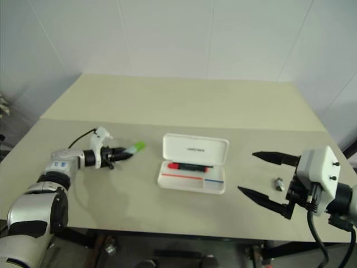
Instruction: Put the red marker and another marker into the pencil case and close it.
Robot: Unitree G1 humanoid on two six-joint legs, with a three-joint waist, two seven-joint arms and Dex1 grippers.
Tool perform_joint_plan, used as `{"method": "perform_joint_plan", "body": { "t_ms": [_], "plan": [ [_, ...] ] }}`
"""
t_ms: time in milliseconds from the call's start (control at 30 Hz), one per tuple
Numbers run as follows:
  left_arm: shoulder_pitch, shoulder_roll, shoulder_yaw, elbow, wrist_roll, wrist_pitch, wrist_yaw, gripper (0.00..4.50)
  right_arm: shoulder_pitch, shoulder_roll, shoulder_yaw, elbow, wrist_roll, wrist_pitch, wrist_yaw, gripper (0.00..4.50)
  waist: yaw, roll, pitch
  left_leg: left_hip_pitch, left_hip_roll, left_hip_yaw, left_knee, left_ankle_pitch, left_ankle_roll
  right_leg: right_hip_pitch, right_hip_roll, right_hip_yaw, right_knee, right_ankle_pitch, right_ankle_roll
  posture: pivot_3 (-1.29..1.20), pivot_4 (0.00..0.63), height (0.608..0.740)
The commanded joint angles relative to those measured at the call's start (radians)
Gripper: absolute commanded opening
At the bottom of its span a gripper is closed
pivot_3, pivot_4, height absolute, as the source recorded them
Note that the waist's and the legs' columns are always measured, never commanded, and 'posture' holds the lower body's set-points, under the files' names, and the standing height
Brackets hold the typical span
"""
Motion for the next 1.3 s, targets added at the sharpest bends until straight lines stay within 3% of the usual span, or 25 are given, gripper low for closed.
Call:
{"method": "perform_joint_plan", "body": {
  "t_ms": [33,467,700,833,1000,1300],
  "plan": [
    [0.054,-0.002,-0.008,0.011,-0.012,-0.030,-0.101,1.12,-0.036,0.014,0.045,0.025,-0.021,-0.052,0.014,4.50,-0.001,0.000,0.000,0.000,0.000,0.000,0.000,0.000,0.000,0.000,0.000,0.000,0.000,0.000,0.000,0.00,0.150,0.740],
    [0.131,0.085,0.029,-0.176,-0.136,-0.135,-0.359,1.12,-0.146,0.054,0.212,0.198,-0.092,-0.174,0.101,4.50,-0.002,0.000,0.000,-0.001,0.001,0.000,0.000,0.000,0.000,-0.001,0.000,0.000,0.002,0.000,0.000,0.00,0.150,0.740],
    [0.250,0.092,0.015,-0.510,-0.228,-0.021,-0.433,1.12,-0.185,0.084,0.274,0.261,-0.128,-0.221,0.125,4.50,-0.001,0.000,0.000,-0.001,0.001,0.000,0.000,0.000,0.000,-0.002,0.000,0.000,0.002,0.000,-0.001,0.00,0.150,0.740],
    [0.325,0.071,-0.016,-0.734,-0.283,0.096,-0.433,1.12,-0.191,0.097,0.292,0.293,-0.147,-0.248,0.139,4.50,-0.001,0.000,0.000,-0.001,0.001,0.000,0.000,0.000,0.000,-0.002,0.000,0.000,0.002,0.000,-0.001,0.00,0.150,0.740],
    [0.367,0.027,-0.081,-0.876,-0.311,0.176,-0.417,1.12,-0.190,0.114,0.309,0.309,-0.169,-0.270,0.143,4.50,-0.001,0.000,0.000,-0.001,0.001,0.000,0.001,0.000,0.000,-0.001,0.000,0.000,0.003,0.000,-0.001,0.00,0.150,0.740],
    [0.264,-0.071,-0.224,-0.853,-0.249,0.161,-0.349,1.12,-0.127,0.136,0.282,0.259,-0.160,-0.257,0.103,4.50,0.001,0.000,0.000,-0.001,0.001,-0.001,0.002,0.000,0.000,-0.001,0.000,0.000,0.003,0.000,-0.001,0.00,0.150,0.740]
  ]
}}
